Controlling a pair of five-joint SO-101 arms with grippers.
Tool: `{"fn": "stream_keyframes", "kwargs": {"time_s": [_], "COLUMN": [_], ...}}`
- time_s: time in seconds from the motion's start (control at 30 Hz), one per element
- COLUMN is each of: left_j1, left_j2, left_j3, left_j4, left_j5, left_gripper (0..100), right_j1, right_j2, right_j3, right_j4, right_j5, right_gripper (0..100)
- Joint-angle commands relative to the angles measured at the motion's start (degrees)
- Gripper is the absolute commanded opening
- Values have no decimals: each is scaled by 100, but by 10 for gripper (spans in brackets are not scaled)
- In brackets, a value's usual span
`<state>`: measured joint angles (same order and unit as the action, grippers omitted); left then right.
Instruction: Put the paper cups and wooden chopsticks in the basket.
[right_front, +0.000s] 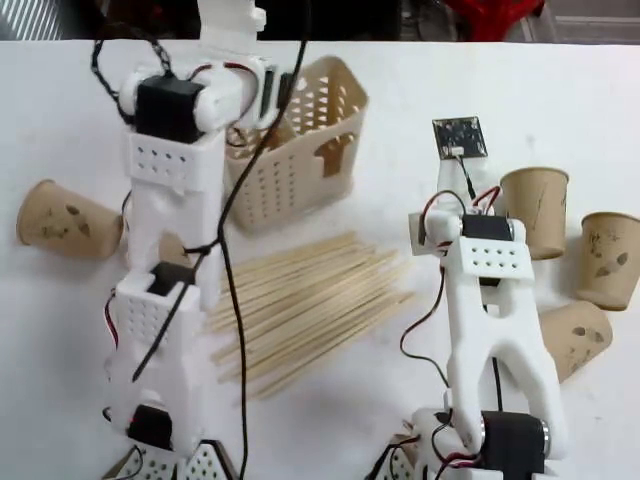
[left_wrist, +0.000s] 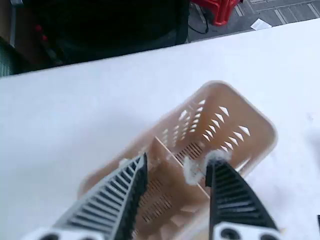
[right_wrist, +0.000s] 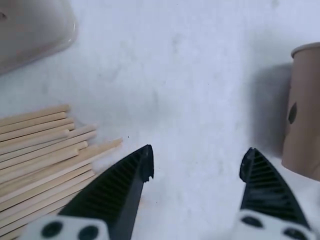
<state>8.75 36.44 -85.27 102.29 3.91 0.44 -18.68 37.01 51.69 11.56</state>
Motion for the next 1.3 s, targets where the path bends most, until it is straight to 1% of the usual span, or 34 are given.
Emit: {"fn": "stream_keyframes", "kwargs": {"time_s": [0.0, 0.1, 0.17, 0.23, 0.3, 0.43, 0.6, 0.67, 0.73, 0.83, 0.93, 1.1, 1.17, 1.27], "left_j1": [505, 655, 611, 470, 303, 84, 119, 119, 127, 224, 356, 391, 391, 356], "left_j2": [-620, -690, -629, -514, -426, -286, 92, 259, 321, 321, 330, 330, 400, 400], "left_j3": [1354, 1908, 2127, 2198, 2189, 2198, 2207, 2189, 2171, 1714, 791, -475, -642, -167], "left_j4": [0, -9, -167, -316, -431, -580, -651, -659, -659, -431, -35, 0, 0, -26], "left_j5": [1020, 1530, 1960, 2189, 2259, 2259, 2286, 2488, 2567, 2462, 2470, 2505, 2752, 3297], "left_gripper": [203, 203, 203, 203, 203, 203, 203, 203, 203, 203, 202, 199, 199, 199], "right_j1": [215, 347, 400, 426, 470, 593, 655, 716, 813, 831, 813, 804, 804, 796], "right_j2": [-321, -673, -1095, -1692, -2387, -3785, -5068, -5455, -5745, -6009, -6079, -6097, -6097, -6097], "right_j3": [-70, -35, 229, 633, 1204, 2479, 3675, 3991, 4229, 4448, 4484, 4607, 4607, 4615], "right_j4": [-92, -57, -84, -136, -233, -382, -330, -330, -330, -330, -330, -365, -365, -365], "right_j5": [9, 9, 9, 53, 193, 818, 1319, 1398, 1398, 1398, 1371, 1363, 1363, 1363], "right_gripper": [163, 10, 34, 15, 19, 16, 17, 17, 17, 17, 17, 17, 17, 17]}}
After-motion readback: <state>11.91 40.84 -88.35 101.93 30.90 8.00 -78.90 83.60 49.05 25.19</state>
